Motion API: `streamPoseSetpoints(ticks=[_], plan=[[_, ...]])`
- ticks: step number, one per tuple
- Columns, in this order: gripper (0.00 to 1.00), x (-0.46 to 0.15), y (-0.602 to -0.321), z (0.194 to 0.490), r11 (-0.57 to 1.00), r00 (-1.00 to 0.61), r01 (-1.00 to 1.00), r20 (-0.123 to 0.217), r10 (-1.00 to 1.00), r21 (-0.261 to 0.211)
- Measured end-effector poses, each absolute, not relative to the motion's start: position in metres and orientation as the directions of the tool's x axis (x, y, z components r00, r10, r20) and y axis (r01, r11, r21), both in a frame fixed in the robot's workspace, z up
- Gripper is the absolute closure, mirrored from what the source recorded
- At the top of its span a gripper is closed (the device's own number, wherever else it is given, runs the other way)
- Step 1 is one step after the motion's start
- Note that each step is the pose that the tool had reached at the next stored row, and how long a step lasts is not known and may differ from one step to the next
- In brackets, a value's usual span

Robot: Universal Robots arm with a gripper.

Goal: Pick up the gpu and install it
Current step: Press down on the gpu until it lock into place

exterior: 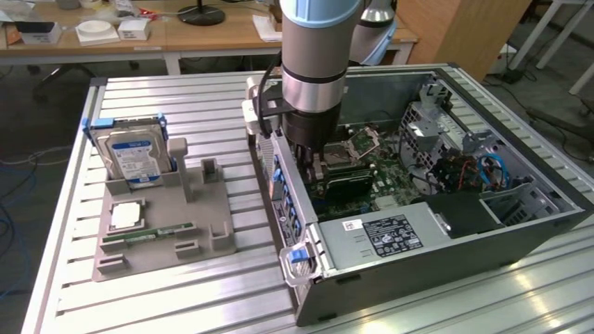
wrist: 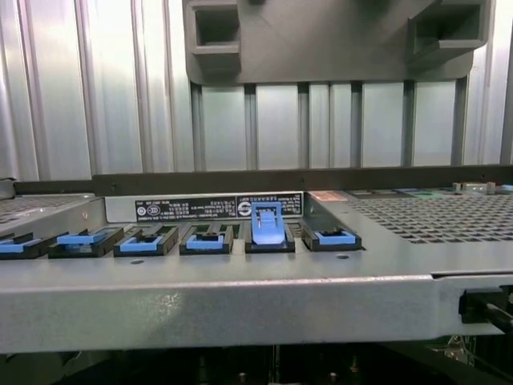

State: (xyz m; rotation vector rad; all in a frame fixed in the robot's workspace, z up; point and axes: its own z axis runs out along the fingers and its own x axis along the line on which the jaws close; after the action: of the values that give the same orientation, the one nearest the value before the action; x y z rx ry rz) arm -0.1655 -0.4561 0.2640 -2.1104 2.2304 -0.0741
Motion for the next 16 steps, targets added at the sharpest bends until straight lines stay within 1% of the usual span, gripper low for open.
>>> streamPoseSetpoints(ticks=[10, 16], plan=[[0.9, -0.166, -0.456, 0.294, 0.056, -0.054, -0.995, -0.016, -0.998, -0.082], [0.9, -0.166, -0.456, 0.304, 0.056, -0.054, -0.995, -0.016, -0.998, -0.082]])
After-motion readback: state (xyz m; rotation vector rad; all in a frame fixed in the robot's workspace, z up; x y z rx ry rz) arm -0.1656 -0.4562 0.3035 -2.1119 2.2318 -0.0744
